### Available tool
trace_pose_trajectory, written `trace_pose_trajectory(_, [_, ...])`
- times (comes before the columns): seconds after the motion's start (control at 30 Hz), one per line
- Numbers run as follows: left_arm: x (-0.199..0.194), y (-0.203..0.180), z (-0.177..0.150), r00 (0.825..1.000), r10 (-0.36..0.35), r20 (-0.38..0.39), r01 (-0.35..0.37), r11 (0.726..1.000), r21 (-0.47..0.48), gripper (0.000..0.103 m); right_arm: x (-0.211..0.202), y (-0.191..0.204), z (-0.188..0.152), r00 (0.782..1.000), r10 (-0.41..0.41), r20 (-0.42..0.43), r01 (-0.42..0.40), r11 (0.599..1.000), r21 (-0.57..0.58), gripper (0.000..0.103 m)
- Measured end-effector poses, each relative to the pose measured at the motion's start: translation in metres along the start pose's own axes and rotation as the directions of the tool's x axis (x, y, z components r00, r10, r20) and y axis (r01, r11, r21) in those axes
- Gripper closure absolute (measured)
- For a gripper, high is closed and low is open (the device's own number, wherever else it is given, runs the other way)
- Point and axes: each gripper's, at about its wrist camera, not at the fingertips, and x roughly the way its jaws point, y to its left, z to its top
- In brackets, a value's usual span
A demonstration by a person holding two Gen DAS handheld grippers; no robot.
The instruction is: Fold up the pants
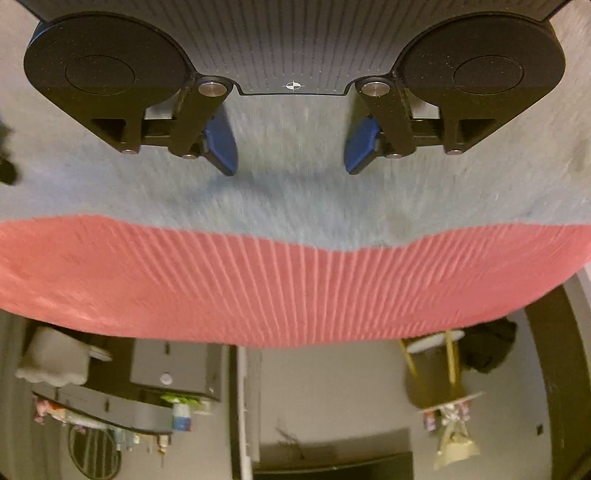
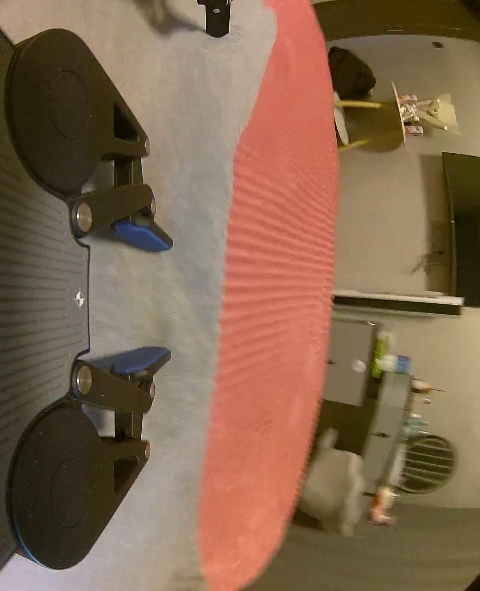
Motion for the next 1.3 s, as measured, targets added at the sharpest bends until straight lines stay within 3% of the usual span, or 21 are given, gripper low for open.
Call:
trace_pose_trajectory(0.1, [0.014,0.012,0.004,0.999,0.035,0.021,-0.034,0.998,-0.047,0.011,0.019,-0.030,0.006,1.000,-0.002,-0.005,0.003,0.996,0.094,0.024])
trace_pose_trajectory(0.2, [0.026,0.024,0.009,0.994,0.106,0.024,-0.104,0.991,-0.083,0.010,0.038,-0.057,0.008,0.999,-0.040,-0.022,0.044,0.985,0.170,0.011])
trace_pose_trajectory(0.23, [0.031,0.033,0.010,0.994,0.111,0.013,-0.109,0.989,-0.102,0.007,0.043,-0.071,0.007,0.999,-0.030,-0.027,0.035,0.977,0.210,0.009])
trace_pose_trajectory(0.3, [0.029,0.052,0.015,0.995,0.095,-0.014,-0.096,0.981,-0.167,0.007,0.044,-0.089,0.006,0.996,-0.084,-0.031,0.088,0.971,0.221,0.007])
trace_pose_trajectory(0.33, [0.024,0.057,0.017,0.995,0.095,-0.026,-0.098,0.980,-0.174,0.008,0.044,-0.099,0.007,0.990,-0.129,-0.053,0.138,0.964,0.227,0.007])
trace_pose_trajectory(0.4, [0.007,0.062,0.018,0.995,0.091,-0.033,-0.094,0.985,-0.145,0.013,0.037,-0.116,0.005,0.985,-0.146,-0.091,0.166,0.948,0.271,0.007])
trace_pose_trajectory(0.57, [-0.057,0.066,-0.006,0.998,0.059,-0.012,-0.059,0.996,-0.073,0.015,-0.025,-0.153,-0.032,0.995,-0.047,-0.091,0.076,0.935,0.347,0.012])
trace_pose_trajectory(0.63, [-0.081,0.070,-0.019,0.999,0.034,-0.010,-0.034,0.997,-0.064,0.014,-0.045,-0.178,-0.054,0.991,-0.053,-0.120,0.098,0.909,0.406,0.016])
trace_pose_trajectory(0.73, [-0.083,0.073,-0.027,0.993,0.103,-0.063,-0.103,0.995,-0.001,0.014,-0.087,-0.220,-0.090,0.980,-0.154,-0.125,0.197,0.838,0.510,0.041])
trace_pose_trajectory(0.77, [-0.079,0.076,-0.028,0.982,0.153,-0.111,-0.152,0.988,0.022,0.014,-0.100,-0.236,-0.098,0.978,-0.172,-0.118,0.209,0.798,0.565,0.063])
trace_pose_trajectory(0.87, [-0.067,0.092,-0.030,0.921,0.304,-0.243,-0.310,0.951,0.017,0.021,-0.136,-0.278,-0.114,0.960,-0.243,-0.142,0.267,0.626,0.732,0.066])
trace_pose_trajectory(0.9, [-0.071,0.099,-0.031,0.913,0.311,-0.265,-0.329,0.944,-0.024,0.022,-0.146,-0.286,-0.118,0.953,-0.260,-0.156,0.283,0.573,0.769,0.065])
trace_pose_trajectory(0.97, [-0.088,0.115,-0.032,0.933,0.245,-0.265,-0.292,0.944,-0.153,0.022,-0.160,-0.297,-0.123,0.929,-0.307,-0.208,0.342,0.491,0.801,0.053])
trace_pose_trajectory(1.03, [-0.110,0.126,-0.034,0.957,0.179,-0.227,-0.237,0.936,-0.260,0.019,-0.169,-0.306,-0.129,0.956,-0.247,-0.156,0.254,0.438,0.862,0.052])
trace_pose_trajectory(1.1, [-0.130,0.130,-0.037,0.970,0.156,-0.185,-0.209,0.925,-0.317,0.014,-0.166,-0.313,-0.135,0.984,-0.150,-0.096,0.146,0.366,0.919,0.050])
trace_pose_trajectory(1.3, [-0.158,0.146,-0.049,0.987,0.080,-0.140,-0.140,0.856,-0.498,0.013,-0.155,-0.307,-0.160,0.995,-0.055,-0.078,0.090,0.250,0.964,0.050])
